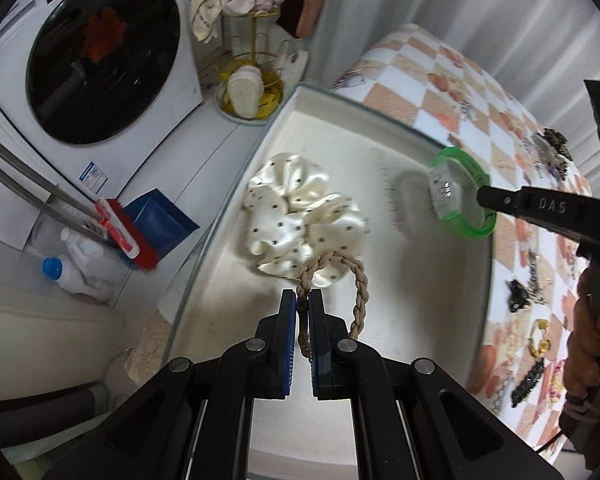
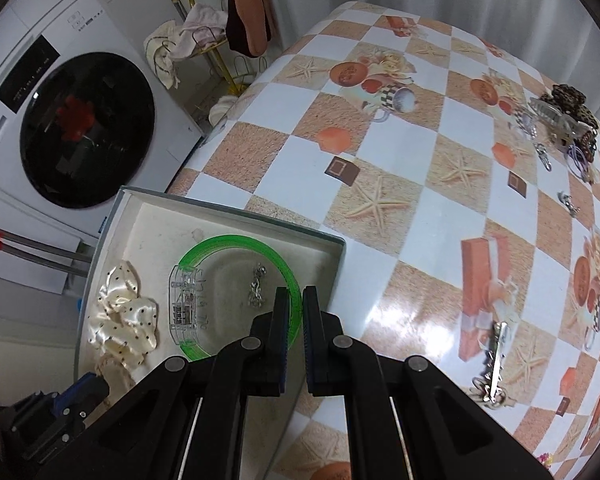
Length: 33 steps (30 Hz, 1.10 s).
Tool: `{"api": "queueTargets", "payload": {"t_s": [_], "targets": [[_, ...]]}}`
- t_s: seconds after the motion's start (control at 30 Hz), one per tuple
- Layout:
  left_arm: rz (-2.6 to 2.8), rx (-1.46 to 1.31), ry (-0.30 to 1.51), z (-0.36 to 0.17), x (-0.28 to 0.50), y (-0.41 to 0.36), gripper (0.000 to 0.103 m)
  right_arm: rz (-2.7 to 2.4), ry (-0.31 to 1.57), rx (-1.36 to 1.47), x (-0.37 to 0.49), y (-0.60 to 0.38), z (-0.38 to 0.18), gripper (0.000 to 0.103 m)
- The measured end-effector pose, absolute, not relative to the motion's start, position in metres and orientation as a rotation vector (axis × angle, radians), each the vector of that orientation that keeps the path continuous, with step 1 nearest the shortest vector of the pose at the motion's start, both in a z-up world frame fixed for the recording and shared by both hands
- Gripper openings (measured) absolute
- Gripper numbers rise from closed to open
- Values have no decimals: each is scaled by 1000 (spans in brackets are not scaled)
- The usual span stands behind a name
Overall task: Organize jewelry
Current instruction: 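Carry the braided bracelet and green bangle over the white tray, then open the left tool to drop the bracelet while the right tool releases the bangle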
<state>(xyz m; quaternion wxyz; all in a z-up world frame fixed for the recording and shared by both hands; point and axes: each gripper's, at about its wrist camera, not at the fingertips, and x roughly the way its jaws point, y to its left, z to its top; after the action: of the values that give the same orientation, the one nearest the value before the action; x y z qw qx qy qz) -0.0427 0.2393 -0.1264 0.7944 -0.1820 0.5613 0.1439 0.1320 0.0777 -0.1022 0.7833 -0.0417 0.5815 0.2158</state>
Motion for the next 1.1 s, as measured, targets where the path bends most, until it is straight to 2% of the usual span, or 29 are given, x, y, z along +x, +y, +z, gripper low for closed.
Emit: {"api": "queueTargets", "payload": {"t_s": [0.57,1.1], "targets": [[347,-337,1252,-157,-34,241,11,426,1299,-146,142,98,-134,7],[350,-303,1285,-148,-31,237,12,444,1320,-83,141,91,-130,9]]}}
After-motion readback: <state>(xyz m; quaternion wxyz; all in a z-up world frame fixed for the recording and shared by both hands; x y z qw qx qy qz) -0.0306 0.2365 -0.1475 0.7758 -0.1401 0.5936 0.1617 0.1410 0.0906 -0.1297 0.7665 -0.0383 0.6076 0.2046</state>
